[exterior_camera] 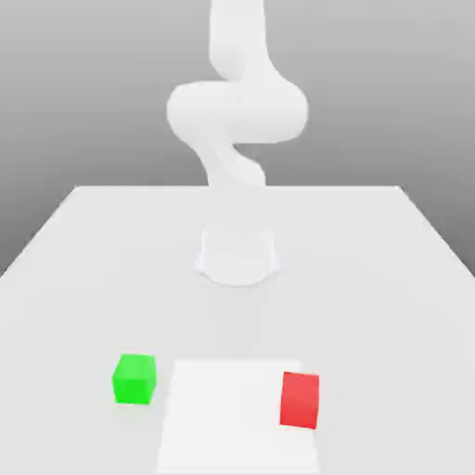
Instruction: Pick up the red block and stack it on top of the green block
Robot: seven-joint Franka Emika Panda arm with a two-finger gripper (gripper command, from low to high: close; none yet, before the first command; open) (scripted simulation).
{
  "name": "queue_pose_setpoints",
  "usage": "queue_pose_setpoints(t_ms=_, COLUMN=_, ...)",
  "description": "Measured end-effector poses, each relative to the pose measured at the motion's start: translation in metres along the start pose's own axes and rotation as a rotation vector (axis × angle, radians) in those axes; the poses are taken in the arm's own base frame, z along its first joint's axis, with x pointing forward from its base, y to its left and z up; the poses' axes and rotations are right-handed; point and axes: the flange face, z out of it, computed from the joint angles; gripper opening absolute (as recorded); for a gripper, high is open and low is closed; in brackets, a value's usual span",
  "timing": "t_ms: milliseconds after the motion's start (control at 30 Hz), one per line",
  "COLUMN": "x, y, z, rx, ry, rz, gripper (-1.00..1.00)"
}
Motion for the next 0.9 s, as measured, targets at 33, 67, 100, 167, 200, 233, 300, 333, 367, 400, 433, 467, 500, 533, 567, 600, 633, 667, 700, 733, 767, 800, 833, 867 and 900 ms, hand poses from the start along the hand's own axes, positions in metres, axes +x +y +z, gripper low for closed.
queue_pose_setpoints(t_ms=33, x=-0.006, y=0.0, z=0.025, rx=-0.026, ry=-0.025, rz=0.007, gripper=0.0)
queue_pose_setpoints(t_ms=67, x=-0.012, y=0.001, z=0.049, rx=-0.052, ry=-0.048, rz=0.015, gripper=0.0)
queue_pose_setpoints(t_ms=100, x=-0.02, y=0.003, z=0.072, rx=-0.077, ry=-0.07, rz=0.021, gripper=0.0)
queue_pose_setpoints(t_ms=167, x=-0.036, y=0.008, z=0.115, rx=-0.127, ry=-0.115, rz=0.035, gripper=0.0)
queue_pose_setpoints(t_ms=200, x=-0.045, y=0.012, z=0.136, rx=-0.152, ry=-0.136, rz=0.041, gripper=0.0)
queue_pose_setpoints(t_ms=233, x=-0.054, y=0.017, z=0.156, rx=-0.177, ry=-0.158, rz=0.047, gripper=0.0)
queue_pose_setpoints(t_ms=300, x=-0.076, y=0.029, z=0.194, rx=-0.227, ry=-0.2, rz=0.06, gripper=0.0)
queue_pose_setpoints(t_ms=333, x=-0.087, y=0.036, z=0.212, rx=-0.253, ry=-0.221, rz=0.066, gripper=0.0)
queue_pose_setpoints(t_ms=367, x=-0.099, y=0.043, z=0.23, rx=-0.278, ry=-0.242, rz=0.072, gripper=0.0)
queue_pose_setpoints(t_ms=400, x=-0.111, y=0.051, z=0.246, rx=-0.304, ry=-0.263, rz=0.078, gripper=0.0)
queue_pose_setpoints(t_ms=433, x=-0.124, y=0.06, z=0.262, rx=-0.33, ry=-0.284, rz=0.084, gripper=0.0)
queue_pose_setpoints(t_ms=467, x=-0.137, y=0.069, z=0.277, rx=-0.355, ry=-0.304, rz=0.089, gripper=0.0)
queue_pose_setpoints(t_ms=500, x=-0.151, y=0.079, z=0.291, rx=-0.382, ry=-0.325, rz=0.095, gripper=0.0)
queue_pose_setpoints(t_ms=533, x=-0.164, y=0.089, z=0.304, rx=-0.408, ry=-0.345, rz=0.101, gripper=0.0)
queue_pose_setpoints(t_ms=567, x=-0.179, y=0.099, z=0.316, rx=-0.433, ry=-0.365, rz=0.105, gripper=0.0)
queue_pose_setpoints(t_ms=600, x=-0.195, y=0.109, z=0.327, rx=-0.459, ry=-0.386, rz=0.108, gripper=0.0)
queue_pose_setpoints(t_ms=633, x=-0.209, y=0.12, z=0.337, rx=-0.486, ry=-0.406, rz=0.113, gripper=0.0)
queue_pose_setpoints(t_ms=667, x=-0.224, y=0.132, z=0.346, rx=-0.512, ry=-0.426, rz=0.118, gripper=0.0)
queue_pose_setpoints(t_ms=700, x=-0.236, y=0.142, z=0.354, rx=-0.533, ry=-0.441, rz=0.123, gripper=0.0)
queue_pose_setpoints(t_ms=733, x=-0.244, y=0.15, z=0.363, rx=-0.545, ry=-0.447, rz=0.128, gripper=0.0)
queue_pose_setpoints(t_ms=767, x=-0.25, y=0.157, z=0.371, rx=-0.55, ry=-0.451, rz=0.13, gripper=0.0)
queue_pose_setpoints(t_ms=800, x=-0.256, y=0.162, z=0.379, rx=-0.552, ry=-0.453, rz=0.132, gripper=0.0)
queue_pose_setpoints(t_ms=833, x=-0.261, y=0.168, z=0.388, rx=-0.554, ry=-0.454, rz=0.132, gripper=0.0)
queue_pose_setpoints(t_ms=867, x=-0.266, y=0.174, z=0.396, rx=-0.555, ry=-0.454, rz=0.132, gripper=0.0)
queue_pose_setpoints(t_ms=900, x=-0.272, y=0.179, z=0.403, rx=-0.555, ry=-0.454, rz=0.132, gripper=-1.0)
